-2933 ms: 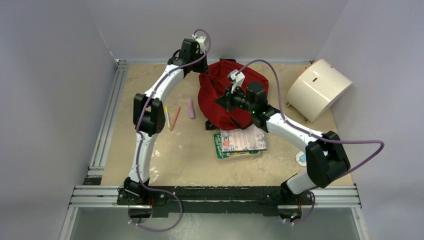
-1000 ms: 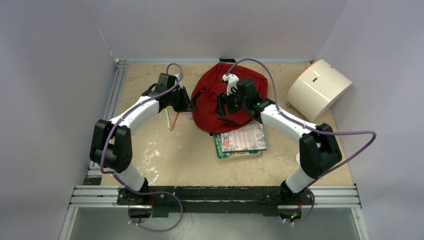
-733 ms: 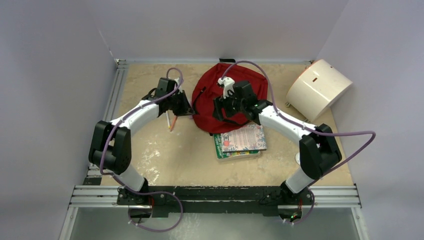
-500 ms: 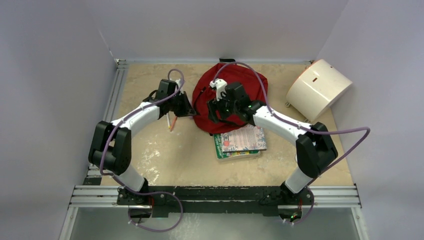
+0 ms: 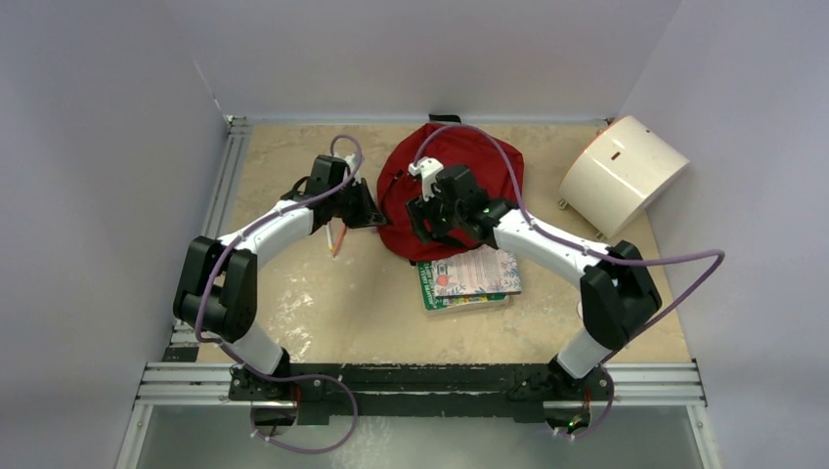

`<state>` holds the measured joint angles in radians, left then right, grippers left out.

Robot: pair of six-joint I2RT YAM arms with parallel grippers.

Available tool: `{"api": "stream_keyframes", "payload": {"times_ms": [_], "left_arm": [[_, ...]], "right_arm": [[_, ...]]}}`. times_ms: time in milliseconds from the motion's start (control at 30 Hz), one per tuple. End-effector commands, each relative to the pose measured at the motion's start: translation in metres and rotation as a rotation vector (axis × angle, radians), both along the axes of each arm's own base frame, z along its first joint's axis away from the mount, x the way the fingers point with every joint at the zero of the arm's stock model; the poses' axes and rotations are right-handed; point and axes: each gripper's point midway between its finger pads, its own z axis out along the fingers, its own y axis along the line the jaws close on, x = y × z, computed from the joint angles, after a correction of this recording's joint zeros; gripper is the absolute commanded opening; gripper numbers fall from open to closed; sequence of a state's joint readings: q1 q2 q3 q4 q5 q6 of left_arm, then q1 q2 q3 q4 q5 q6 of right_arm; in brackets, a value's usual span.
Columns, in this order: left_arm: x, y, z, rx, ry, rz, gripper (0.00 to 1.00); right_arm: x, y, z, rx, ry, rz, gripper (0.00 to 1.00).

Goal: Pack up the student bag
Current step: Unzip the student bag at the center of the board.

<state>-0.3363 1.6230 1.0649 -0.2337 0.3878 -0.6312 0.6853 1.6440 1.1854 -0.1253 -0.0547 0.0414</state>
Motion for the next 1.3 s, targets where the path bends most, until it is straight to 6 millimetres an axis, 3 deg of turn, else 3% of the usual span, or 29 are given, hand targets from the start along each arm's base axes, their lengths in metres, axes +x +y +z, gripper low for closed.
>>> {"api": "stream_keyframes", "payload": {"times_ms": [0, 167, 367, 800, 1067, 1133, 1267], "left_arm": [[0.0, -0.008, 0.015, -0.026, -0.059, -0.045, 0.0], [0.001, -0.007, 0.015, -0.018, -0.061, -0.042, 0.0], [0.003, -0.009, 0.014, -0.02, -0.052, -0.046, 0.0], [0.006, -0.01, 0.018, -0.022, -0.062, -0.052, 0.0], [0.007, -0.011, 0.021, -0.027, -0.068, -0.053, 0.0], [0.007, -0.011, 0.022, -0.026, -0.07, -0.054, 0.0], [0.008, -0.011, 0.024, -0.026, -0.074, -0.055, 0.0]], "right_arm": [[-0.008, -0.005, 0.053, 0.078, -0.07, -0.014, 0.72], [-0.017, -0.036, 0.048, -0.024, -0.015, -0.127, 0.7], [-0.03, -0.051, 0.028, -0.113, 0.079, -0.157, 0.69], [-0.001, -0.048, 0.008, -0.178, 0.054, -0.22, 0.59], [0.008, -0.043, 0.01, -0.174, 0.023, -0.218, 0.34], [0.013, -0.042, 0.018, -0.157, -0.002, -0.229, 0.22], [0.025, -0.043, 0.046, -0.103, -0.077, -0.283, 0.08]]}}
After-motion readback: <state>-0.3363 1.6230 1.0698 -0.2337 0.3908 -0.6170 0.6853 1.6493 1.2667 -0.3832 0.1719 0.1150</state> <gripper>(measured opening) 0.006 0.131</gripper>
